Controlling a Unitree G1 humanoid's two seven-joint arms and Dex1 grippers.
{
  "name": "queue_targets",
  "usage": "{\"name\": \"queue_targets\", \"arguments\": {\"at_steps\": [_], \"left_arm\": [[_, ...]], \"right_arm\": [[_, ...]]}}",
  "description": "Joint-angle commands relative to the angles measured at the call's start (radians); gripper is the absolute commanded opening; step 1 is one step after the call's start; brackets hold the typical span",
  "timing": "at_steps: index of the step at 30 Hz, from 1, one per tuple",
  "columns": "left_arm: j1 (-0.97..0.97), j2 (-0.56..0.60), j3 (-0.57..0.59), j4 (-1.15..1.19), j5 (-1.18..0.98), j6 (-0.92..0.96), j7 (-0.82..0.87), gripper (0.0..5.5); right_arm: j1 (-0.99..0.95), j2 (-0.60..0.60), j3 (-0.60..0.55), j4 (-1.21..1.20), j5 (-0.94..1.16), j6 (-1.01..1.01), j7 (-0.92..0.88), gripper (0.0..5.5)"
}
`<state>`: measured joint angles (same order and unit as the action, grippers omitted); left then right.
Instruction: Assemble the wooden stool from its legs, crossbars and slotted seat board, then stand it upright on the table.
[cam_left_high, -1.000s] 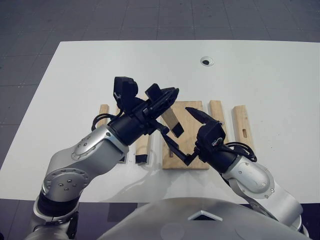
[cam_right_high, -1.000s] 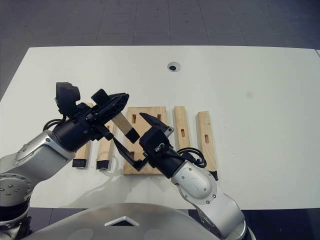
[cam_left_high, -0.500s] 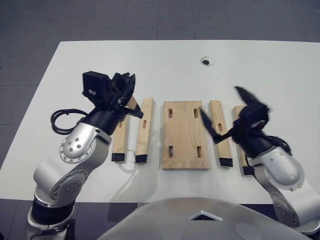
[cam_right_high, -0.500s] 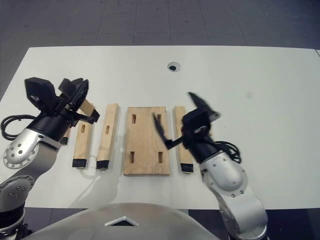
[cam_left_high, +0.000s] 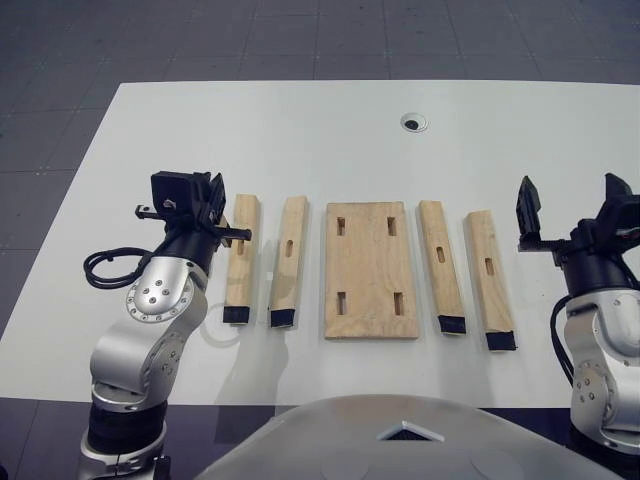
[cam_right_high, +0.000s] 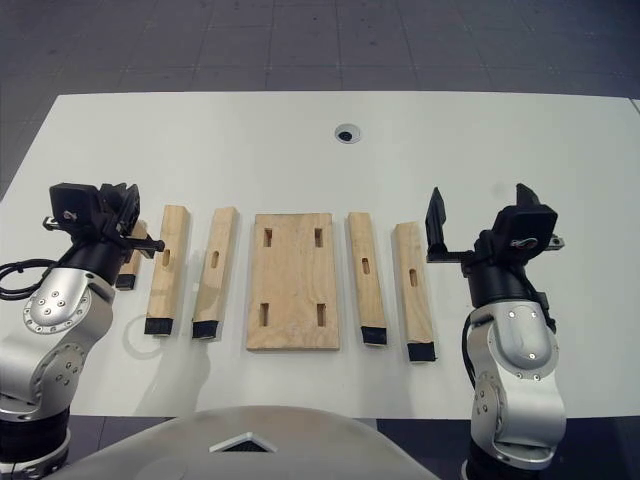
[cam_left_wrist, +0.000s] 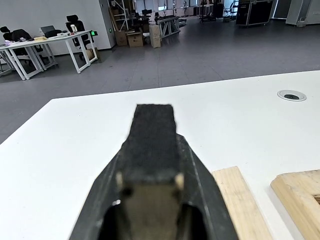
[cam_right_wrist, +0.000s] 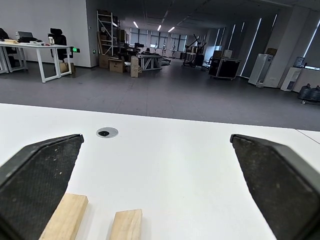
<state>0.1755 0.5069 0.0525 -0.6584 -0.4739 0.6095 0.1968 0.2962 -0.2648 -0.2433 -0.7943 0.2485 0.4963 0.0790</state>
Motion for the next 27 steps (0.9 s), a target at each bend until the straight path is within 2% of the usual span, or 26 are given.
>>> {"name": "queue_targets", "arguments": {"at_steps": [1,11,27], "left_arm": [[-0.009,-0.032,-0.001,0.045,0.049,-0.003,-0.047,0.43],[-0.031,-0.097,0.004,0.114,0.144,-0.019,-0.127,0.43],[-0.048,-0.158,0.04,0.092,0.193,0.015,-0.161,0.43]], "right_arm": [[-0.011,0.007,0.002,0.004,0.003,-0.001,0.008,5.5],[-0.016,0.009,0.006,0.008,-0.002,0.001,0.02,5.5],[-0.018,0.014,0.034,0.035,-0.022,-0.015,0.025,5.5]]}}
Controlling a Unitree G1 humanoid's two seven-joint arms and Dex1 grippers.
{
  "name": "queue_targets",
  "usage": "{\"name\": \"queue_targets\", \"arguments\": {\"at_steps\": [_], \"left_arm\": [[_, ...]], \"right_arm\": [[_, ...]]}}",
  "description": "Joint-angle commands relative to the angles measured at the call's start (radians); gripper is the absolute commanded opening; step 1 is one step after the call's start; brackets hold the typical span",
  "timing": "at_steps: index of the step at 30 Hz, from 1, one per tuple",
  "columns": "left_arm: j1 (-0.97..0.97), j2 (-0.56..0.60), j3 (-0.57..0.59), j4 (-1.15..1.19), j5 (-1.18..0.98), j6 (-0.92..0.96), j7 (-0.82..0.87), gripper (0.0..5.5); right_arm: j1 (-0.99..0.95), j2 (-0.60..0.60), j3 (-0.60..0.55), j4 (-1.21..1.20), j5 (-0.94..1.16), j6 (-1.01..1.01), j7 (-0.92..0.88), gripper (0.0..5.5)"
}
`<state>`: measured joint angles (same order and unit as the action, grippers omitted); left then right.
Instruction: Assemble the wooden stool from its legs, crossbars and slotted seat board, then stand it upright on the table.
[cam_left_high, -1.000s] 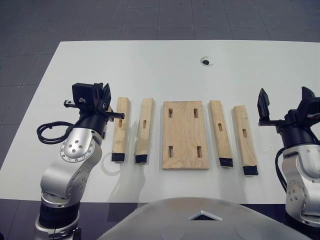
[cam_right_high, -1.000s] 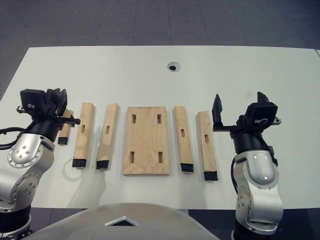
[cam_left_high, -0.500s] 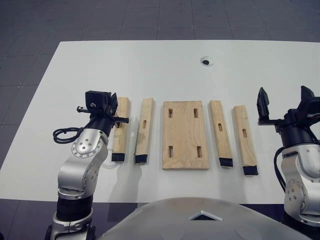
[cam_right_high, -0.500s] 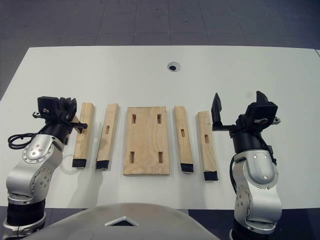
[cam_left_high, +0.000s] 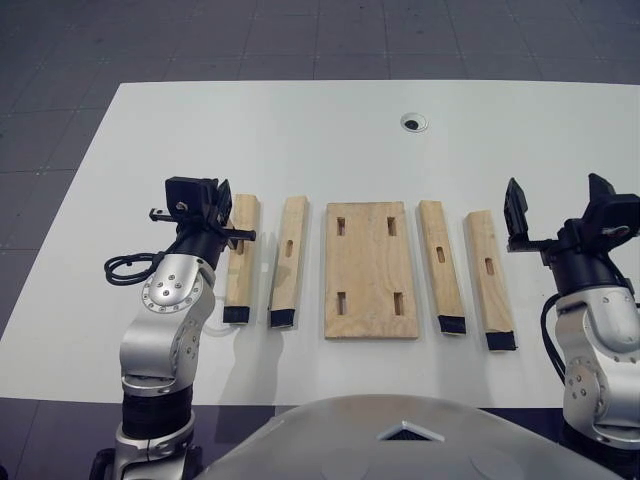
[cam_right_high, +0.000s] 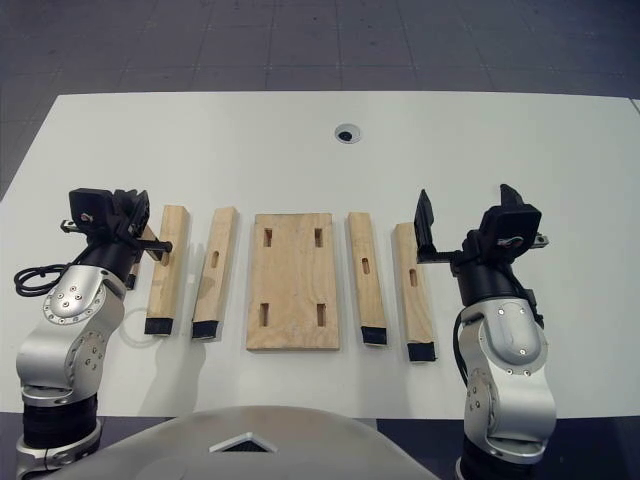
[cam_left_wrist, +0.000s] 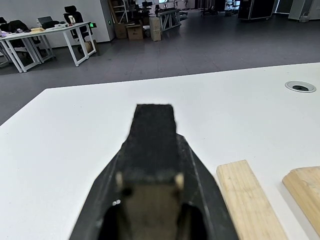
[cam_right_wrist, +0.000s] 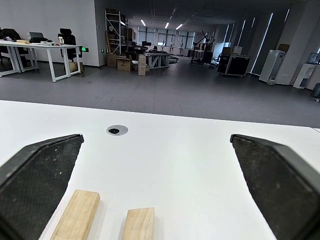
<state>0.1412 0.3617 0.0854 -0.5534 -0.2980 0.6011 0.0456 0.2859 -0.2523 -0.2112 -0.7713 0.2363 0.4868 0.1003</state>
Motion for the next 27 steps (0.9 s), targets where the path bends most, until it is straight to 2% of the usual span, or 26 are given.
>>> {"name": "queue_targets", "arguments": {"at_steps": [1,15,27], "left_arm": [[-0.012,-0.016,0.006,-0.017,0.018,0.028,-0.01,0.43],[0.01,-0.055,-0.012,0.012,0.065,0.024,-0.041,0.43],[0.072,-0.114,-0.052,0.145,0.16,-0.053,-0.045,0.43]], "right_arm": [[-0.008,0.001,0.002,0.013,-0.01,-0.007,0.004,5.5],[-0.003,0.004,0.004,0.026,-0.015,-0.023,0.013,5.5],[-0.007,0.005,-0.007,-0.024,-0.005,-0.003,0.004,5.5]]}}
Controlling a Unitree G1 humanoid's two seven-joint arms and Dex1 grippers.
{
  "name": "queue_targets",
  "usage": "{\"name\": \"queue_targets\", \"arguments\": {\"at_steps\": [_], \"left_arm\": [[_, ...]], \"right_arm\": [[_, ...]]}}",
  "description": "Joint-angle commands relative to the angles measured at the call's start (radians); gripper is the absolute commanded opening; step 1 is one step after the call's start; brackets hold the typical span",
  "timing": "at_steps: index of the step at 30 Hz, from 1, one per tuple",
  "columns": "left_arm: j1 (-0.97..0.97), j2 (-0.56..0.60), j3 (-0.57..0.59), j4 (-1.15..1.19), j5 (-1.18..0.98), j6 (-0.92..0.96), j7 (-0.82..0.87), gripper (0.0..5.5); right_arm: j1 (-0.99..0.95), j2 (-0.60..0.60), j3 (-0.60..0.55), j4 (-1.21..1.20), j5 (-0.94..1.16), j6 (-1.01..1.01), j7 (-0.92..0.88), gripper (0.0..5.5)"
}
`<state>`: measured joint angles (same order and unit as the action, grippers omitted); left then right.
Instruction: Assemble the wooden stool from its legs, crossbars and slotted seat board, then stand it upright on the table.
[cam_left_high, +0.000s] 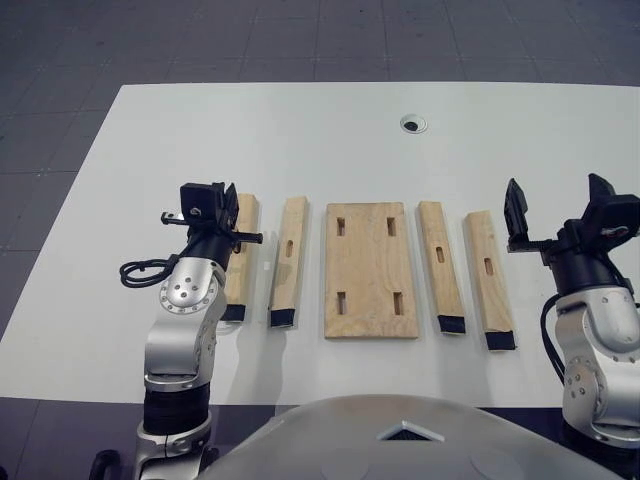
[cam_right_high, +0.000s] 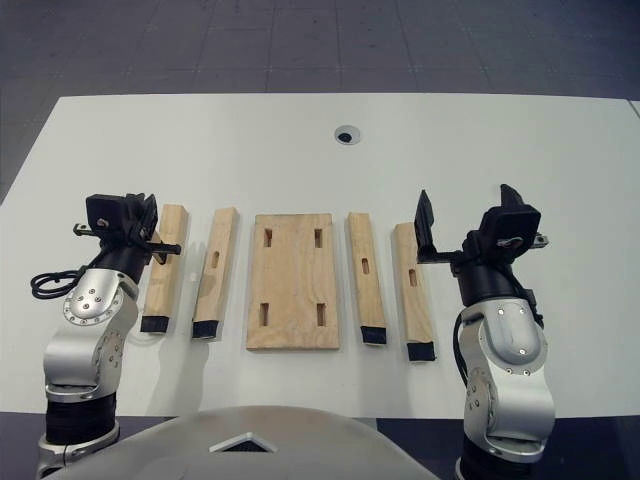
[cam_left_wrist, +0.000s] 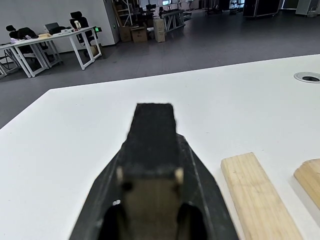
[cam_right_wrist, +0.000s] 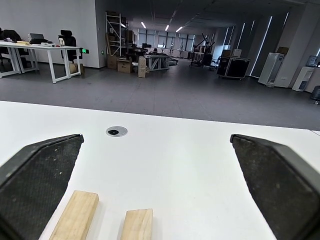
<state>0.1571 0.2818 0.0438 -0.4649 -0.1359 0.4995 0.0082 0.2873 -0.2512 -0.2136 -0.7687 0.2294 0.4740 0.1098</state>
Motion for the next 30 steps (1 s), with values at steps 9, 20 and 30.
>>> {"name": "queue_targets", "arguments": {"at_steps": [9,20,30], "left_arm": [[0.186,-0.097,-0.015,0.074,-0.058,0.116,-0.055,0.43],[0.326,-0.112,-0.077,0.056,-0.007,0.023,-0.059,0.43],[0.293,-0.113,-0.078,0.083,0.013,0.007,-0.062,0.43]], "right_arm": [[-0.017,0.004,0.001,-0.072,0.01,0.043,-0.017,5.5],[-0.03,0.0,-0.004,-0.097,0.018,0.07,-0.023,5.5],[-0.038,0.003,0.0,-0.1,0.015,0.075,-0.024,5.5]]}}
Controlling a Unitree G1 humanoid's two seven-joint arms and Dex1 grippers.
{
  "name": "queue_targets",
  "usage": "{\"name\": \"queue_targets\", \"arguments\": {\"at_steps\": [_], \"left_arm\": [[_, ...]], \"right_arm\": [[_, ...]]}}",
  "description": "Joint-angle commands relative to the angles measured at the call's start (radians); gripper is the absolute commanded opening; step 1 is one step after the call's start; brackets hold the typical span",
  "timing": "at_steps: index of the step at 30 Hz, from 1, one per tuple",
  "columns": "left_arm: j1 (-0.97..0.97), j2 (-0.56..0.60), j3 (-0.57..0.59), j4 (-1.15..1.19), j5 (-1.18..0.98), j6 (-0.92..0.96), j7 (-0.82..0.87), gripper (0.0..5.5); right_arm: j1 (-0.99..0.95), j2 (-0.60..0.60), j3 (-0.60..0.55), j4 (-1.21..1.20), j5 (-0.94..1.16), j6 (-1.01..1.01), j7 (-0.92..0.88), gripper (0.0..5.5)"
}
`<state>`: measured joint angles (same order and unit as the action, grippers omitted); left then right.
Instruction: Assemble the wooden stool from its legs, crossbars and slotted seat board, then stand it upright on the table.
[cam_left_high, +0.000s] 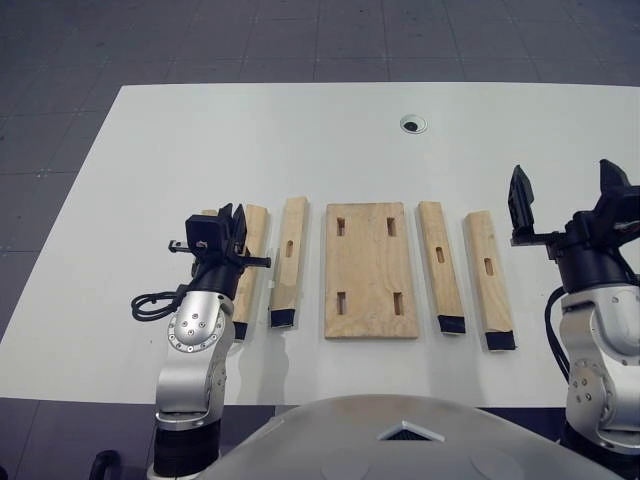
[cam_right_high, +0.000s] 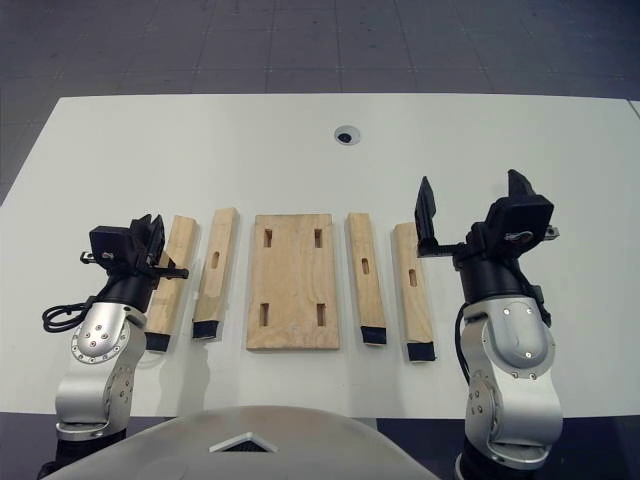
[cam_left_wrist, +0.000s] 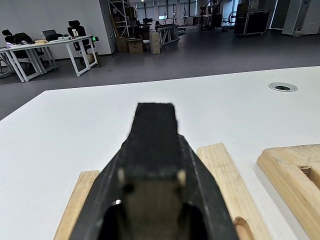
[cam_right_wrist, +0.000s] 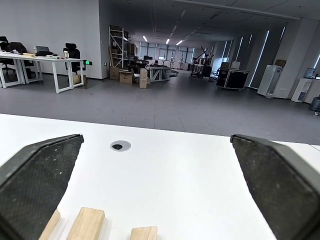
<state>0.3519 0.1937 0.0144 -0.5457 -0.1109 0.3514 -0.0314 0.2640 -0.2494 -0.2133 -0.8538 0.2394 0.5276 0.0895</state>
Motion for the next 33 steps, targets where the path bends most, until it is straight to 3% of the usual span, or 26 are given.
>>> {"name": "queue_targets", "arguments": {"at_steps": [1,15,33], "left_arm": [[0.084,-0.026,-0.048,0.16,-0.012,0.158,-0.021,0.43],[-0.083,-0.057,-0.01,0.01,-0.027,0.254,0.009,0.43],[-0.097,-0.074,0.018,-0.005,0.021,0.243,0.028,0.43]], "right_arm": [[-0.014,0.002,0.001,-0.013,0.004,0.02,-0.003,5.5],[-0.005,0.006,0.013,-0.007,-0.001,0.008,-0.001,5.5],[-0.004,0.004,0.015,-0.008,-0.003,0.006,0.0,5.5]]}}
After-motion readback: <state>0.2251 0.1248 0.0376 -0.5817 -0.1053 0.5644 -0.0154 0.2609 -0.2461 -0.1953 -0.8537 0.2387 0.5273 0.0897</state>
